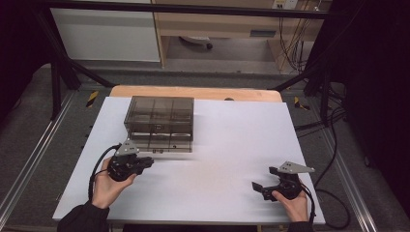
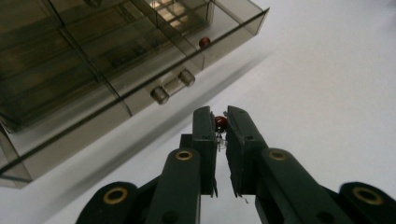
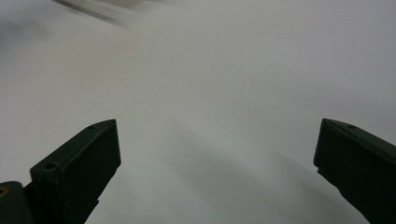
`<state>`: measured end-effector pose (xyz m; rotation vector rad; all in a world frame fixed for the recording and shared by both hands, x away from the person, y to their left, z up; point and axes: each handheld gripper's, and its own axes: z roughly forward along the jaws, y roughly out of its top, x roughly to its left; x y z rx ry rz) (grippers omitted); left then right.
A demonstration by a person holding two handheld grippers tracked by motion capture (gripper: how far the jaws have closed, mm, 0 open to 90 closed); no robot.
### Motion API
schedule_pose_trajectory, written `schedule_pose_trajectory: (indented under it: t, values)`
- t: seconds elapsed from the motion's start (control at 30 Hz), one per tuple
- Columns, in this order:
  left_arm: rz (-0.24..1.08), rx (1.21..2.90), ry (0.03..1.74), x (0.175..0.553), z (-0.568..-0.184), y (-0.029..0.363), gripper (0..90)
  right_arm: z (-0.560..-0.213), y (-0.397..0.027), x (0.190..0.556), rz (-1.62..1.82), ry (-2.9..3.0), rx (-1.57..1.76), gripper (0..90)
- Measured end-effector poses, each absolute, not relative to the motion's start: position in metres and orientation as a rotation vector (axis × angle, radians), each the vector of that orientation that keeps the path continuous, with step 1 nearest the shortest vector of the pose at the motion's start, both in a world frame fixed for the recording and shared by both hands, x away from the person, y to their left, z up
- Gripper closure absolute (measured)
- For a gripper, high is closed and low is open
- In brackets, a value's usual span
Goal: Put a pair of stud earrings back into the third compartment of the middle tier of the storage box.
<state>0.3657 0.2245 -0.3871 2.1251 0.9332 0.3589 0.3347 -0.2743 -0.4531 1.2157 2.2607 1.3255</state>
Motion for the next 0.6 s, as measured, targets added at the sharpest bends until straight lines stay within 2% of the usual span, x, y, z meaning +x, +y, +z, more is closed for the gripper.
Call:
schedule_pose_trajectory:
  t: [0.6]
  values:
    - [0.386, 2.128, 0.885, 0.388, -0.355, 0.196, 81.8, -0.453, -0.275, 0.335, 1.331, 2.257, 1.221, 1.2]
